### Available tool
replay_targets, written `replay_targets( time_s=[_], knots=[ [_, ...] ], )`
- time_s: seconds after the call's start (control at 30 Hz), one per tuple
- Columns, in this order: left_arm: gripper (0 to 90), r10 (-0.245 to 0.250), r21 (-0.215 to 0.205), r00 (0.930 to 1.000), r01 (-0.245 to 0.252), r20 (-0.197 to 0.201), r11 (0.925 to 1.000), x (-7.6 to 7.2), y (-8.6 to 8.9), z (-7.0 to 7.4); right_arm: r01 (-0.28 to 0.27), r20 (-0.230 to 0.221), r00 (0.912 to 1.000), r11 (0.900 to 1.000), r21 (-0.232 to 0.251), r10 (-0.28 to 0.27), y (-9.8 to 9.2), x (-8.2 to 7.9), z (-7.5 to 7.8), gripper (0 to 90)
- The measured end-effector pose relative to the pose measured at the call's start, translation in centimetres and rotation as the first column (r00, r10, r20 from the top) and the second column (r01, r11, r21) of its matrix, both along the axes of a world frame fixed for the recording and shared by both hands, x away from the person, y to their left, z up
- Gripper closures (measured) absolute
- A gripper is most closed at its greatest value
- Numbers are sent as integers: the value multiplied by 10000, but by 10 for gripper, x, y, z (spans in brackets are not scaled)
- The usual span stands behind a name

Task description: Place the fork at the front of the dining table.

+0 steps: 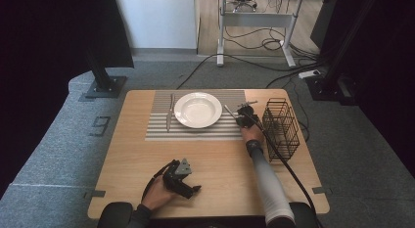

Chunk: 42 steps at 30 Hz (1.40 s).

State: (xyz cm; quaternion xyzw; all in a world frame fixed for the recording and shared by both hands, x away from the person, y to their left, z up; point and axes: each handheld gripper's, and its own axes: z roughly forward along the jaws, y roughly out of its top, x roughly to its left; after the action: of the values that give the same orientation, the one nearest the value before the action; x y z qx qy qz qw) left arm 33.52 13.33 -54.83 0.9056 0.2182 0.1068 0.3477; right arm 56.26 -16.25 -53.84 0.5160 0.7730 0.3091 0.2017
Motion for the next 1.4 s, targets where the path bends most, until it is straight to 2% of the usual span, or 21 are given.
replay_targets(
  time_s=[0.17,0.37,0.47,0.6,0.8,1.0,1.23,1.4],
  knots=[
    [54,3,-7,10000,-3,1,10000,0,0,0,-47,25,10000,10000,-43,48,1,-1,1,786],
    [57,-9,-3,10000,9,-37,10000,0,0,0,-170,92,9998,9998,-47,171,1,-8,15,633],
    [57,-27,-17,10000,27,-42,10000,0,-1,0,-63,88,9999,9996,-287,66,2,-17,19,585],
    [58,-84,-7,9999,84,-77,10000,-1,-2,0,298,-13,9996,9990,-318,-298,-1,-30,23,512],
    [59,-141,-15,9999,141,-83,9999,-1,-3,0,766,-146,9969,9952,-604,-776,-5,-46,25,483],
    [60,-160,-3,9998,160,-81,9999,-1,-3,0,889,-441,9947,9930,-773,-925,-7,-55,22,482],
    [60,-172,-9,9998,172,-103,9999,-1,-3,0,453,-850,9951,9966,-688,-511,-8,-61,17,517],
    [60,-163,-19,9998,163,-123,9999,-1,-3,0,-331,-880,9957,9987,-390,296,2,-69,17,537]
  ],
)
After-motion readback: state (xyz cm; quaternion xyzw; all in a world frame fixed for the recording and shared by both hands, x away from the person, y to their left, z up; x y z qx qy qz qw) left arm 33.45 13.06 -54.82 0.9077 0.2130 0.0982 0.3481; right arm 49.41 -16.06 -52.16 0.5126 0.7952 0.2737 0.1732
